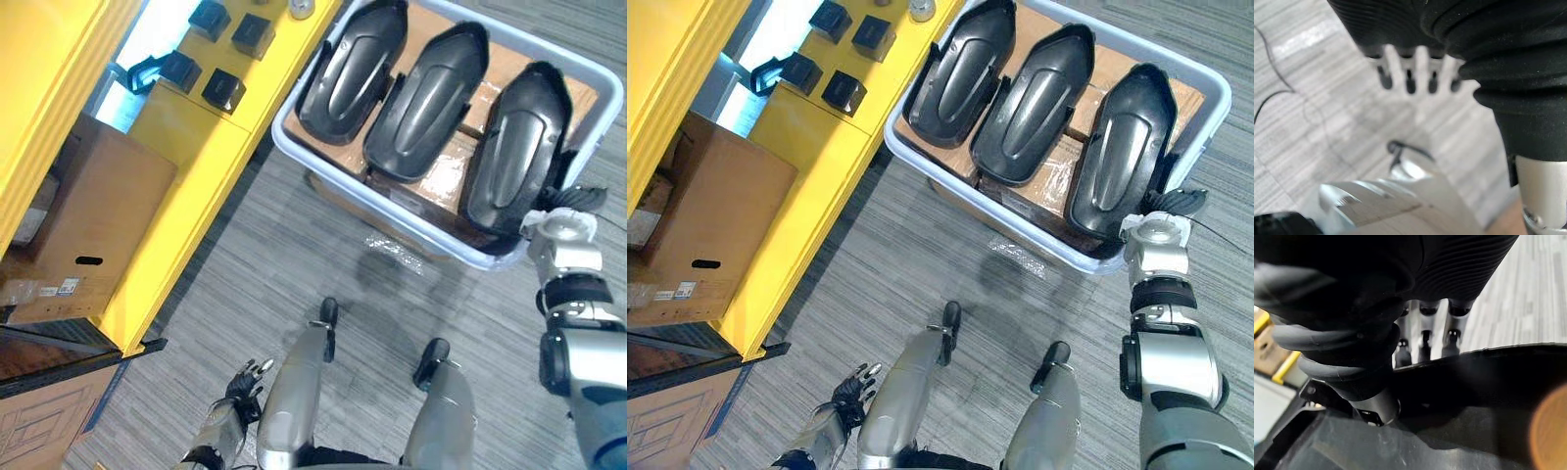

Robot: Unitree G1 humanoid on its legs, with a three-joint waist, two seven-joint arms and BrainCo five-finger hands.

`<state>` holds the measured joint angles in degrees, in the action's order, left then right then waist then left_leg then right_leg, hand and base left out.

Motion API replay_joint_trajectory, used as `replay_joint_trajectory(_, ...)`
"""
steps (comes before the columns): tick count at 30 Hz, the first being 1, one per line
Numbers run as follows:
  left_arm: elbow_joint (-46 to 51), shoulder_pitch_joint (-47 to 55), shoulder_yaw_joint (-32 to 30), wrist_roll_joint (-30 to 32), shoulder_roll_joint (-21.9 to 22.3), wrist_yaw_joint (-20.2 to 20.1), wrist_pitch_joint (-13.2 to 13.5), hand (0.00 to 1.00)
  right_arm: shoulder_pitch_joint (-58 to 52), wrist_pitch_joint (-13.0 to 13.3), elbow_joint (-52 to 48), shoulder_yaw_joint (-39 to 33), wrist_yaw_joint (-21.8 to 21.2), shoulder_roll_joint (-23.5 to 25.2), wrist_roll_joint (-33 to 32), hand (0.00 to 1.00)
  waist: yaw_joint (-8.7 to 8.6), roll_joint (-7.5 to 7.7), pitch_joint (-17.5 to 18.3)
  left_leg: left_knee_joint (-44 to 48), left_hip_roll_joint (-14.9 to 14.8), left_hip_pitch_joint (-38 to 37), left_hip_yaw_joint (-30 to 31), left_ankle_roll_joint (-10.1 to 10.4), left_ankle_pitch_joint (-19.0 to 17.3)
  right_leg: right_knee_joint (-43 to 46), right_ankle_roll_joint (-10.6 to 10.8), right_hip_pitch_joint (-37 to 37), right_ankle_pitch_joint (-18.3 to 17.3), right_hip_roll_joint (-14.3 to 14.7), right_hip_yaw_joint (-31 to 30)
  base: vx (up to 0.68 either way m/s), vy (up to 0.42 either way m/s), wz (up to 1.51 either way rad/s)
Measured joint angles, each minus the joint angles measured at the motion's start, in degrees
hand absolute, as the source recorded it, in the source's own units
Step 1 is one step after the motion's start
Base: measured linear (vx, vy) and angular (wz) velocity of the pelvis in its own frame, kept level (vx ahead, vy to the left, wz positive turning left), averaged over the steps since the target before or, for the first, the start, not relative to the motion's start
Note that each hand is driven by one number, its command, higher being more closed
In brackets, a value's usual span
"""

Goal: Walk over and take plastic housings, then place them on the shelf

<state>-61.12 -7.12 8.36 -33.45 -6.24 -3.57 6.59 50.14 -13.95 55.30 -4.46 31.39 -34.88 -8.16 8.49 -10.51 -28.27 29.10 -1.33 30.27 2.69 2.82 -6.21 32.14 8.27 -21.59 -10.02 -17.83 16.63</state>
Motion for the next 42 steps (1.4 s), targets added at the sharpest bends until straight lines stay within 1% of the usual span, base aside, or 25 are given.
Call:
replay_joint_trajectory(2, 1.7, 0.3, 1.2, -0.4, -0.1, 0.0, 3.4, 0.00, 0.0, 0.1, -0.1, 1.1, -0.1, 0.1, 2.3, 1.00, 0.12, 0.02, 0.0, -1.6, 0.0, -1.6, 0.1, 0.2, 0.8, -0.9, 0.0, 1.3, 0.0, 0.0, 0.5, -0.01, -0.030, 0.08)
replay_joint_trajectory(4, 4.9, 1.0, 2.0, -2.6, 0.1, 0.1, 5.6, 0.00, -0.1, 0.2, -0.6, 2.0, -0.1, 0.5, 3.5, 1.00, 0.07, 0.11, 0.1, -3.1, 0.2, -3.2, 0.2, 0.3, 1.5, -1.6, 0.0, 2.6, 0.0, -0.1, 0.7, 0.00, -0.020, 0.04)
replay_joint_trajectory(5, 6.8, 1.3, 2.0, -3.2, 0.3, 0.4, 6.0, 0.00, -0.4, 0.2, -1.2, 2.0, -0.1, 0.7, 4.2, 1.00, 0.03, 0.11, 0.1, -3.6, 0.2, -3.7, 0.2, 0.4, 1.7, -2.0, 0.0, 3.0, 0.0, 0.0, 0.8, 0.00, -0.015, 0.06)
replay_joint_trajectory(7, 16.9, 3.0, 1.5, -5.5, 0.2, 2.6, 7.4, 0.00, -2.9, 0.3, -5.6, 1.8, 0.8, 0.9, 7.2, 1.00, -0.15, 0.28, 0.1, -5.8, 0.4, -6.5, 0.7, 0.5, 2.3, -3.5, 0.1, 6.0, 0.1, -0.1, 2.0, 0.01, -0.010, 0.12)
replay_joint_trajectory(8, 19.4, 3.3, 1.2, -6.1, -0.1, 3.1, 7.7, 0.00, -3.5, 0.3, -6.6, 1.8, 1.3, 1.0, 7.7, 1.00, -0.21, 0.43, 0.2, -6.6, 0.5, -7.2, 0.9, 0.5, 2.6, -4.0, 0.1, 6.9, 0.1, -0.1, 2.4, 0.03, -0.015, 0.19)
replay_joint_trajectory(9, 24.7, 4.2, 0.0, -7.0, -0.8, 3.5, 8.4, 0.00, -4.9, 0.4, -8.6, 1.6, 2.2, 1.2, 9.7, 1.00, -0.52, 1.22, 0.5, -8.2, 0.6, -8.5, 1.2, 0.7, 3.2, -5.0, 0.1, 8.2, 0.2, -0.1, 3.0, 0.05, -0.028, 0.18)
replay_joint_trajectory(10, 31.1, 5.9, -1.9, -6.8, -1.9, 3.6, 8.5, 0.00, -6.1, 0.4, -11.0, 1.3, 2.6, 2.1, 11.3, 1.00, -0.87, 2.34, 0.9, -10.3, 0.7, -10.0, 1.4, 0.9, 4.2, -6.1, 0.1, 9.4, 0.4, 0.0, 3.6, 0.07, -0.038, 0.15)
replay_joint_trajectory(12, 39.9, 8.4, -3.8, -5.4, -3.8, 3.9, 8.6, 0.00, -7.9, 0.4, -14.2, 1.1, 2.8, 2.8, 12.4, 1.00, -1.15, 3.74, 1.1, -13.7, 0.4, -12.9, 1.4, 1.2, 5.4, -8.3, 0.2, 11.8, 1.4, 0.3, 3.8, 0.11, -0.046, 0.02)
replay_joint_trajectory(13, 45.3, 9.9, -4.9, -2.9, -4.9, 5.1, 8.6, 0.00, -8.8, 0.4, -16.6, 1.0, 3.2, 2.8, 13.6, 1.00, -1.22, 4.11, 1.1, -15.6, 0.1, -14.9, 1.3, 1.3, 5.8, -10.4, 0.2, 13.8, 2.1, 0.9, 3.9, 0.11, -0.044, -0.07)
replay_joint_trajectory(15, 51.8, 11.3, -7.4, 0.0, -5.3, 6.5, 8.5, 0.00, -9.5, 0.4, -19.6, 0.6, 3.9, 3.0, 14.9, 1.00, -1.37, 4.64, 1.4, -17.7, 0.0, -17.2, 0.9, 1.4, 6.5, -12.3, 0.5, 15.8, 2.7, 1.2, 4.1, 0.11, -0.038, -0.07)
replay_joint_trajectory(16, 57.5, 11.6, -10.1, 2.7, -6.0, 7.4, 8.3, 0.00, -10.1, 0.5, -22.4, -0.3, 4.8, 3.3, 16.1, 1.00, -1.46, 5.27, 2.0, -19.5, 0.0, -18.9, 0.7, 1.6, 7.0, -13.5, 0.6, 17.2, 2.9, 1.3, 4.3, 0.12, -0.042, -0.03)
replay_joint_trajectory(19, 64.3, 10.8, -13.8, 5.2, -8.7, 7.6, 7.9, 0.00, -11.4, 0.5, -26.0, -2.0, 6.6, 3.4, 17.1, 1.00, -1.46, 6.39, 3.2, -21.7, -0.3, -20.4, 1.0, 1.9, 7.6, -15.4, 0.4, 18.9, 3.4, 1.9, 5.4, 0.08, -0.040, 0.05)
replay_joint_trajectory(21, 67.2, 8.5, -16.9, 2.9, -10.3, 7.2, 5.0, 0.00, -12.4, 0.5, -28.2, -3.3, 8.0, 4.0, 18.7, 1.00, -1.33, 7.71, 4.8, -23.5, -0.4, -21.8, 1.1, 2.0, 8.0, -17.2, 0.6, 20.3, 3.9, 2.2, 5.8, 0.08, -0.035, 0.04)
replay_joint_trajectory(23, 67.2, 6.0, -17.2, -2.8, -11.3, 6.7, 0.7, 0.00, -13.1, 1.2, -30.9, -3.3, 8.9, 5.2, 21.3, 1.00, -1.29, 8.95, 6.7, -24.7, -0.5, -23.3, 0.5, 2.0, 8.0, -19.6, 0.6, 21.9, 4.8, 2.7, 5.7, 0.09, -0.011, -0.10)
replay_joint_trajectory(24, 67.3, 5.6, -17.0, -3.7, -11.2, 6.4, -0.3, 0.00, -13.1, 1.6, -31.9, -3.3, 8.9, 5.8, 22.0, 1.00, -1.29, 9.29, 7.3, -24.8, -0.6, -23.3, 0.2, 2.0, 8.0, -20.1, 0.6, 21.9, 5.1, 2.8, 5.6, 0.07, -0.001, -0.16)
replay_joint_trajectory(26, 67.4, 3.0, -13.0, -7.7, -11.0, 3.7, -5.7, 0.00, -13.3, 5.1, -35.8, -2.5, 9.0, 7.2, 25.1, 1.00, -1.42, 10.06, 7.9, -24.9, -0.8, -24.0, -0.3, 2.0, 8.0, -21.7, 0.8, 23.0, 6.0, 3.3, 5.4, 0.04, -0.005, -0.11)
replay_joint_trajectory(27, 67.5, 2.4, -11.6, -8.8, -10.7, 3.1, -7.2, 0.00, -13.3, 6.1, -36.8, -2.1, 9.0, 7.6, 26.0, 1.00, -1.47, 10.09, 7.9, -25.1, -0.9, -24.5, -0.4, 2.0, 8.0, -22.0, 0.7, 23.4, 6.2, 3.5, 5.4, 0.01, -0.011, -0.14)
replay_joint_trajectory(28, 67.5, 1.3, -8.7, -9.7, -10.1, 2.4, -9.7, 0.00, -13.3, 7.7, -38.9, -0.5, 9.1, 8.2, 27.3, 1.00, -1.52, 10.30, 8.1, -25.5, -1.2, -25.2, -0.9, 2.0, 8.0, -22.4, 0.5, 23.8, 6.5, 3.7, 5.2, -0.01, -0.009, -0.18)
replay_joint_trajectory(29, 67.4, 0.8, -7.4, -10.3, -9.8, 2.1, -10.8, 0.00, -13.3, 8.7, -39.9, 0.7, 9.1, 8.5, 27.7, 1.00, -1.53, 10.48, 8.3, -25.6, -1.3, -25.3, -1.4, 2.0, 8.0, -22.6, 0.4, 23.7, 6.6, 3.8, 5.0, -0.03, -0.010, -0.26)
replay_joint_trajectory(31, 63.7, -4.2, -0.7, -12.2, -8.6, 1.4, -14.2, 0.00, -13.3, 13.5, -43.4, 5.6, 9.5, 10.1, 29.8, 1.00, -2.11, 10.83, 8.8, -25.7, -1.9, -25.7, -2.3, 2.0, 8.0, -23.0, -0.1, 23.6, 7.1, 4.5, 3.8, -0.04, -0.011, -0.25)
replay_joint_trajectory(35, 54.4, -11.6, 4.4, -17.9, -8.4, 0.4, -16.3, 0.00, -13.8, 18.3, -45.4, 11.2, 9.9, 14.4, 31.8, 1.00, -3.29, 11.69, 9.8, -26.7, -2.8, -26.2, -4.1, 2.2, 8.2, -23.8, -0.6, 22.7, 7.9, 5.2, 2.1, -0.05, -0.012, -0.27)
replay_joint_trajectory(37, 48.4, -16.1, 6.6, -22.9, -7.8, 0.0, -17.0, 0.00, -13.9, 21.8, -46.0, 14.3, 9.9, 16.3, 32.2, 1.00, -3.62, 11.91, 10.0, -26.8, -3.3, -26.1, -5.9, 2.2, 8.2, -24.7, -0.8, 21.8, 8.8, 6.0, 0.5, -0.03, 0.000, -0.39)
replay_joint_trajectory(38, 47.6, -16.8, 6.8, -23.4, -7.4, 0.0, -17.0, 0.00, -13.9, 22.4, -46.1, 15.0, 9.8, 16.8, 32.4, 1.00, -3.92, 11.92, 10.0, -26.8, -3.3, -26.1, -6.1, 2.2, 8.2, -24.7, -0.7, 21.7, 8.9, 6.0, 0.3, -0.01, -0.004, -0.16)
replay_joint_trajectory(39, 46.4, -18.0, 7.1, -25.2, -6.7, -0.1, -16.9, 0.00, -14.1, 23.1, -46.3, 15.9, 9.7, 17.7, 33.1, 1.00, -4.72, 11.92, 10.0, -26.8, -3.2, -26.2, -6.2, 2.2, 8.2, -24.7, -0.7, 21.7, 9.0, 6.0, 0.3, 0.00, 0.006, -0.07)
replay_joint_trajectory(42, 45.9, -20.4, 9.1, -28.7, -6.6, -1.0, -16.3, 0.00, -14.4, 24.5, -46.3, 17.5, 8.2, 18.4, 33.7, 1.00, -5.48, 11.92, 10.0, -26.8, -3.3, -26.2, -6.3, 2.2, 8.2, -24.7, -0.7, 21.7, 9.0, 6.0, 0.0, 0.00, 0.000, 0.00)
